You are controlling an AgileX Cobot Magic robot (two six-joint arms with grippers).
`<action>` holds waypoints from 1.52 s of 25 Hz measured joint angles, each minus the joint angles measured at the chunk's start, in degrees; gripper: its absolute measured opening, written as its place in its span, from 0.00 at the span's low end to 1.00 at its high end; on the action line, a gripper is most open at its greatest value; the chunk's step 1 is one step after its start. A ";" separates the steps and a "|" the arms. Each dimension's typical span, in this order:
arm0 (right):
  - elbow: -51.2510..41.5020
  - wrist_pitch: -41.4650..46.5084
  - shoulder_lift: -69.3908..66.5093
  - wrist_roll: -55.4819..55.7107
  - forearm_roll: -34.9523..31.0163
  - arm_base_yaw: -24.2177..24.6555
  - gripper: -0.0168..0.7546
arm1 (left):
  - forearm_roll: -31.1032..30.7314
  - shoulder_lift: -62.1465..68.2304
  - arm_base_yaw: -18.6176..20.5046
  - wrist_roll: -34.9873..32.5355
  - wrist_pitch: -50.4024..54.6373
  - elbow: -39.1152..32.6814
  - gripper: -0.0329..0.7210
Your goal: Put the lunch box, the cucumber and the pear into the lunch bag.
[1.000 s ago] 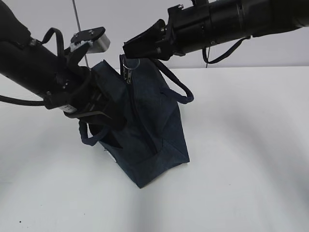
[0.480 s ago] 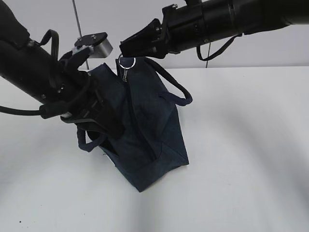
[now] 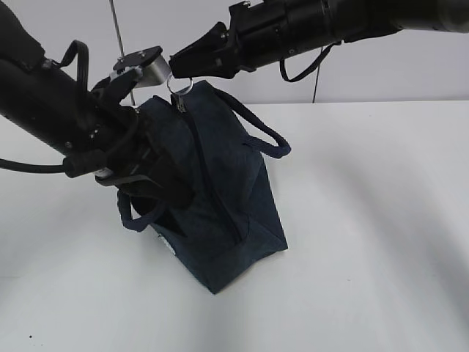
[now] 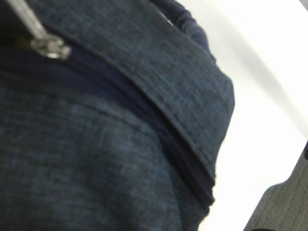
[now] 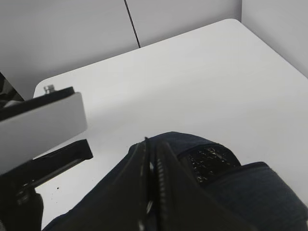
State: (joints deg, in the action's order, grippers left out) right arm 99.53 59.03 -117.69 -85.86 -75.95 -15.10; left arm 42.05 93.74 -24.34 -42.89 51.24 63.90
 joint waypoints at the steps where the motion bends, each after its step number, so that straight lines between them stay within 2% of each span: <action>1: 1.20 0.00 -0.71 0.63 0.27 0.00 0.03 | 0.49 0.00 0.00 0.00 -0.17 0.00 0.05; 10: 15.15 1.23 -8.50 7.71 2.27 0.00 0.03 | 1.66 0.04 0.00 -0.06 0.00 -0.06 0.05; 18: 25.07 2.12 -14.90 14.41 6.84 0.00 0.03 | 1.66 0.11 0.00 -2.07 2.03 -0.06 0.05; 26: 28.25 0.82 -18.56 17.95 10.01 0.48 0.03 | 0.78 0.11 0.00 -2.50 8.54 -0.06 0.05; 31: 28.25 1.29 -19.64 20.65 11.32 3.05 0.03 | -2.42 0.06 0.11 -2.26 10.57 0.00 0.05; 38: 28.25 3.71 -19.64 23.70 12.65 6.64 0.03 | -5.75 -0.26 0.42 1.82 9.31 1.99 0.05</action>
State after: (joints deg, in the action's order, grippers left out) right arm 127.78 62.74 -137.33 -62.16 -63.30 -8.46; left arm 36.30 93.48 -23.93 -41.07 60.55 65.89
